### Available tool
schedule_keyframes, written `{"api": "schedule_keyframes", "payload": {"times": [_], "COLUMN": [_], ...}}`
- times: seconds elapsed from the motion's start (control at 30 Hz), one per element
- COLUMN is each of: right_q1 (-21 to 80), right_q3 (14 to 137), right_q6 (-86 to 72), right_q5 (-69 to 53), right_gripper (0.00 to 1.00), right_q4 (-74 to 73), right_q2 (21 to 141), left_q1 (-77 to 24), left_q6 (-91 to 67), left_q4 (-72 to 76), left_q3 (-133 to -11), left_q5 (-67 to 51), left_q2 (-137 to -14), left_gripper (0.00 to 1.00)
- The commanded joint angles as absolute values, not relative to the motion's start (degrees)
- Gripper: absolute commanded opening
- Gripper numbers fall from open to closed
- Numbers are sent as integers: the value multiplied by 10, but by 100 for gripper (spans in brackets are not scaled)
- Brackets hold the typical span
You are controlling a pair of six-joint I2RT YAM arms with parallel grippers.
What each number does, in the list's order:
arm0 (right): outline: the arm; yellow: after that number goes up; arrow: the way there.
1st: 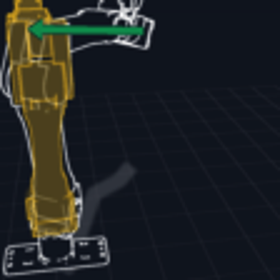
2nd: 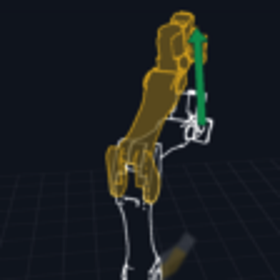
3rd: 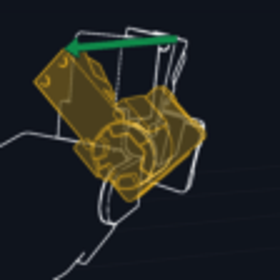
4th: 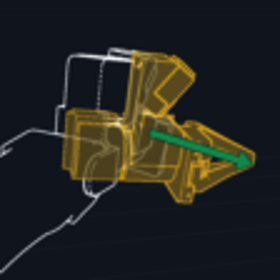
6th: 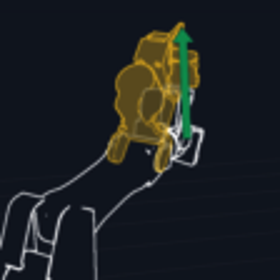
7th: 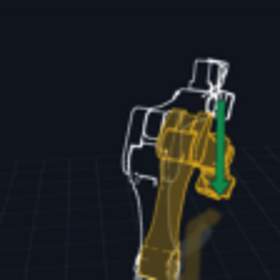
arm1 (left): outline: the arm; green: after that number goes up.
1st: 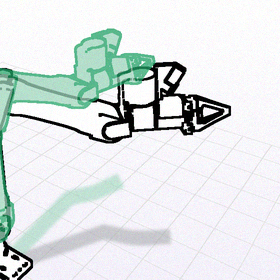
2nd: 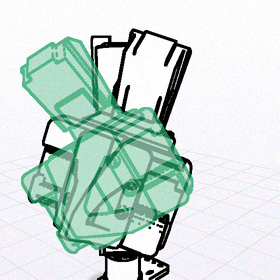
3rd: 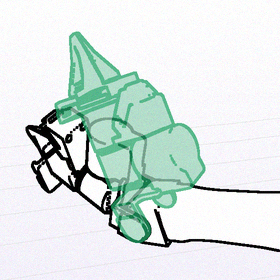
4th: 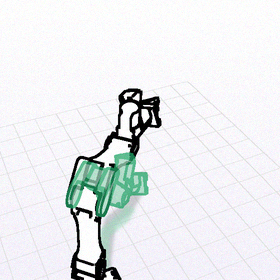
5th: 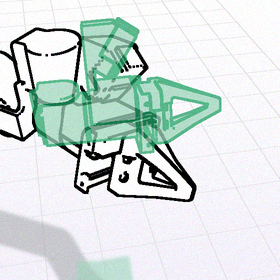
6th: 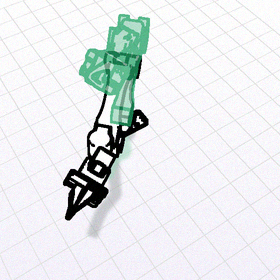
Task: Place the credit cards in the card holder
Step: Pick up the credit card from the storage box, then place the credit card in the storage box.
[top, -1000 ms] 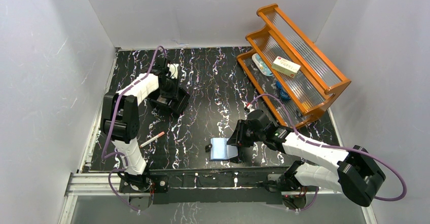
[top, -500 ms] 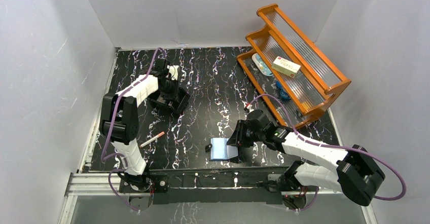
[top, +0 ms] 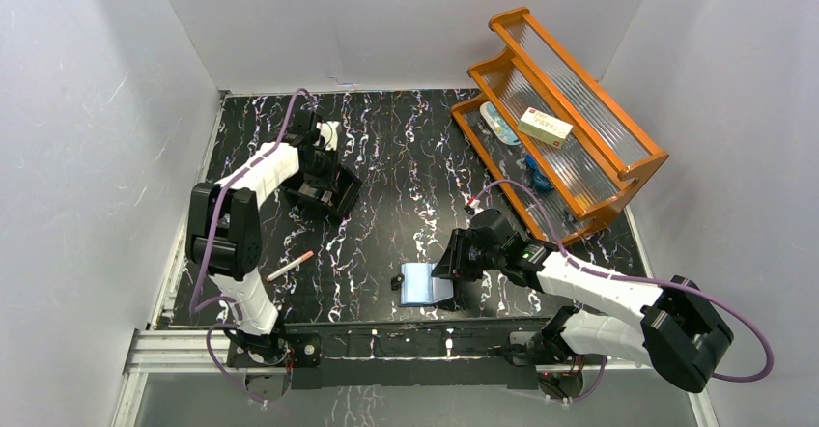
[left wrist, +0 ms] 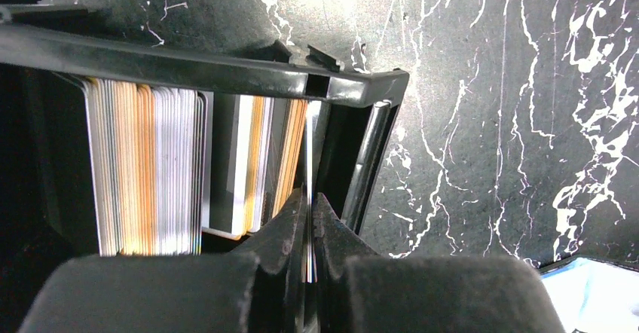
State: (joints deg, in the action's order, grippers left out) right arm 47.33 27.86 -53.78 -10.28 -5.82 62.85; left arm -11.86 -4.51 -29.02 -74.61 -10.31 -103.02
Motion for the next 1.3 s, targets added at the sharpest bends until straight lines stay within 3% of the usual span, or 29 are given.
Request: {"api": "schedule_keyframes", "payload": {"times": [0.0, 0.7, 1.0, 1.27], "right_q1": [476, 476, 476, 476], "right_q3": [293, 275, 272, 277], "right_q6": [-537, -605, -611, -605], "right_q5": [-111, -145, -142, -144], "right_gripper": [37, 40, 40, 40], "right_q4": [-38, 30, 34, 35], "right_q2": [630, 615, 616, 618], "left_q1": [-120, -120, -119, -119], "left_q6": [-53, -160, -86, -47], "left_q4": [-319, -353, -282, -252], "left_q3": [-756, -729, -711, -698], "left_q5": [-99, -65, -71, -55], "left_q2": [-978, -832, -882, -932], "left_gripper": [0, 0, 0, 10]}}
